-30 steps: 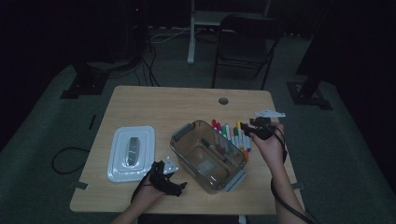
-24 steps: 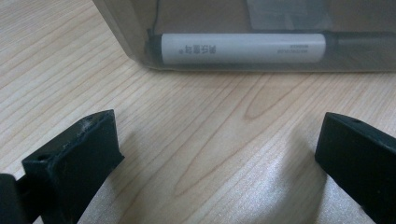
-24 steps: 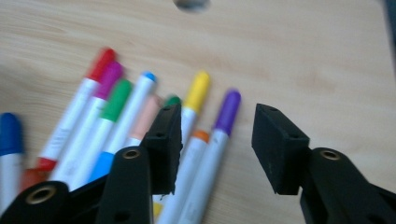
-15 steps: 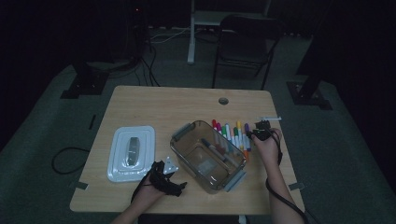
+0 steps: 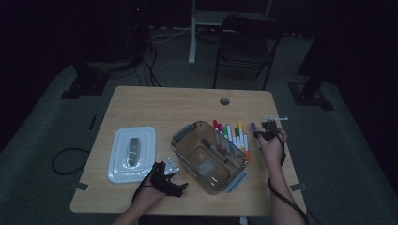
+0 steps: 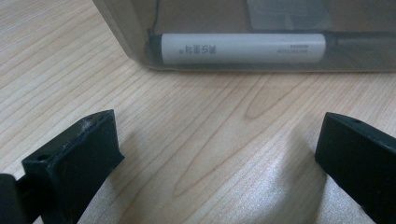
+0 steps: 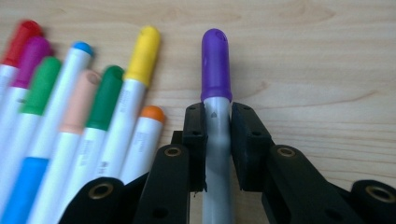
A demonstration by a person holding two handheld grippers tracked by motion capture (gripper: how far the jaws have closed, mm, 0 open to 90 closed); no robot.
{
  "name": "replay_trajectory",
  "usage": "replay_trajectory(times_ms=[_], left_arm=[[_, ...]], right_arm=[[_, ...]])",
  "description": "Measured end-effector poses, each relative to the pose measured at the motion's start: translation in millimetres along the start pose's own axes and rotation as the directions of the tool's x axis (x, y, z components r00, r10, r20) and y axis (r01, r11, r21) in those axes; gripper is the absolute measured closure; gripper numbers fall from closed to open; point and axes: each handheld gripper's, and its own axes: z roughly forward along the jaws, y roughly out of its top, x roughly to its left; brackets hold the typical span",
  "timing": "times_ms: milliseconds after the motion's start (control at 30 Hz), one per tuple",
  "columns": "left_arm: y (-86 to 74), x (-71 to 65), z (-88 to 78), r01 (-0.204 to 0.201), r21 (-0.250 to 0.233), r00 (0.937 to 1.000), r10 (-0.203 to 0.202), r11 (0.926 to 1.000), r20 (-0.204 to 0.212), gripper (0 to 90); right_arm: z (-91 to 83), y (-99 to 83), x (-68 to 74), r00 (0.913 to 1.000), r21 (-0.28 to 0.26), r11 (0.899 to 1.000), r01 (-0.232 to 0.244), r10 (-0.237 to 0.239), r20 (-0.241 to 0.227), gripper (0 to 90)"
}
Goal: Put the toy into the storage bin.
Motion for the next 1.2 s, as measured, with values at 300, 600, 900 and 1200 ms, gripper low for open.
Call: replay_trajectory(times_ms=[300,600,900,1200], left_arm=[[0.0,0.0,0.0,0.000,0.000,1.0000,0.000,1.0000,0.000,0.5],[0.0,0.0,0.1,0.001,0.000,1.0000,-0.001,1.0000,0.000,0.5],[0.1,0.0,0.0,0.001,0.001,1.0000,-0.001,1.0000,0.001,0.5],[0.1,0.1,-0.1,0.001,0.001,1.0000,-0.001,1.0000,0.002,0.5]], right_arm=[[-51.7,16.1,31.3,0.9900,-0.074,0.994,0.080,-0.088,-0.111,76.8],[-111.8,23.6,99.3,0.9307,-0.172,0.961,0.214,-0.254,-0.263,76.8],[-124.9,16.8,148.8,0.8552,-0.181,0.934,0.309,-0.356,-0.376,76.8],[-116.6,6.3,192.3,0.7828,-0.122,0.895,0.429,-0.436,-0.444,76.8]])
